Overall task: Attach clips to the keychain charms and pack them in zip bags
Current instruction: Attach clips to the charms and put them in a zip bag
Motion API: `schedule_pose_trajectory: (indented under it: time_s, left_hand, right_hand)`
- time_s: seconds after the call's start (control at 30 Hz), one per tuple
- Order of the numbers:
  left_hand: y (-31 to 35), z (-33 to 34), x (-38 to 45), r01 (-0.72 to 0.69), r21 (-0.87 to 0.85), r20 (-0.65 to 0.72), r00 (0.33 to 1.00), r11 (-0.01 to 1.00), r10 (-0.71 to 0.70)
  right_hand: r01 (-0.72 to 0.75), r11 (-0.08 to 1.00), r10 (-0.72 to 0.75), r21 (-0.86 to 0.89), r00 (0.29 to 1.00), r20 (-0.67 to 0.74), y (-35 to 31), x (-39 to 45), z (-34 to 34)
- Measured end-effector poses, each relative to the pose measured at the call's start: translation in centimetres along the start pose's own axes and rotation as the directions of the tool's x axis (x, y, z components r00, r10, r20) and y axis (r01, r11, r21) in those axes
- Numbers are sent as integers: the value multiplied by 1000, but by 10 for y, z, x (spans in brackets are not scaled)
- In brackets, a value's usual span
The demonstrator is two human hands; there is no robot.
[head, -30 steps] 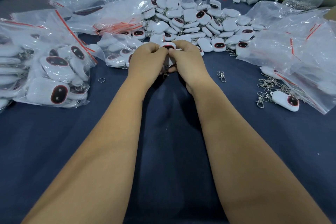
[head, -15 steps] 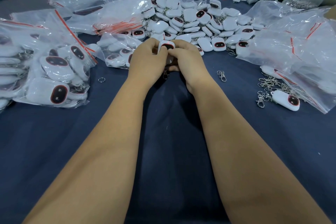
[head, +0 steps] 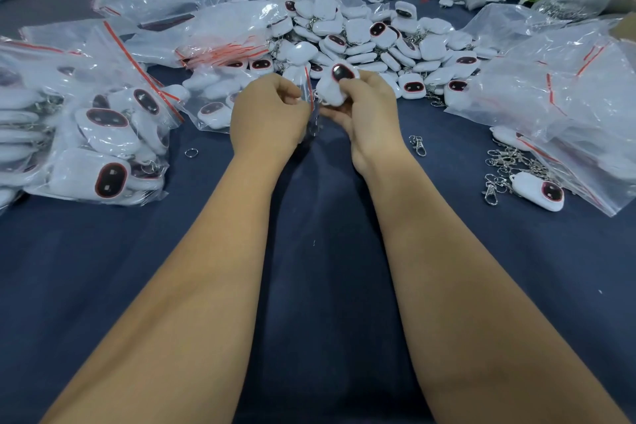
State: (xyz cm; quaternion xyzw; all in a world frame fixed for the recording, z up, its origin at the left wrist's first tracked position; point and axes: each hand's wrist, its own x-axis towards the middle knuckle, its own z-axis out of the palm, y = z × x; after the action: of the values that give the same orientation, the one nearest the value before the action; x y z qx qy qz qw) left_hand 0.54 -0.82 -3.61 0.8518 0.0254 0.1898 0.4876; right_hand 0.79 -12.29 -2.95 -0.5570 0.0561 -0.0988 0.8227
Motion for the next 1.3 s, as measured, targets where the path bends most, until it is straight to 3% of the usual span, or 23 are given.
schedule_pose_trajectory:
  time_s: [0.13,0.27,0.43,0.53,0.63,0.8,0.93,1.0,1.13,1.23,1.3]
  left_hand:
    - [-2,0,-1,-12,34,-28,1000,999,13]
    - [-2,1,1,-79,162,5,997,984,80]
    - [2,-1,1,-28,-47,-91,996,999,24]
    - [7,-2,-1,-70,-179,-131,990,981,47]
    - [10,-3,-5,-155,-193,-128,983,969,132]
    - [13,0,-10,-277,-136,-178,951,951,251]
    - [11,0,-9,-279,-96,-147,953,955,264]
    - [9,2,-8,-258,-41,-80,964,965,255]
    - [1,6,-1,-214,107,-29,976,971,218]
    - [-2,4,3,-143,144,-175,970,979,168]
    - [-3,-1,7,-72,16,-320,945,997,73]
  right_hand:
    - [-49,917,29,395,998,57,-5,0,-2]
    - [-105,877,24,470,984,176,-5,-3,0]
    - [-118,943,52,311,975,215,1,-6,6]
    - [69,988,-50,-137,989,142,8,-8,11]
    - [217,874,-184,-435,976,117,13,-10,10]
    - [192,861,-196,-471,980,42,12,-5,4]
    - [327,666,-163,-671,941,298,11,-10,5]
    - [345,661,-158,-666,932,327,11,-14,7]
    - [317,667,-281,-674,945,167,9,-9,5]
    - [202,667,-310,-717,950,-20,2,-2,-6]
    - [132,638,-316,-759,943,-101,-1,3,-18]
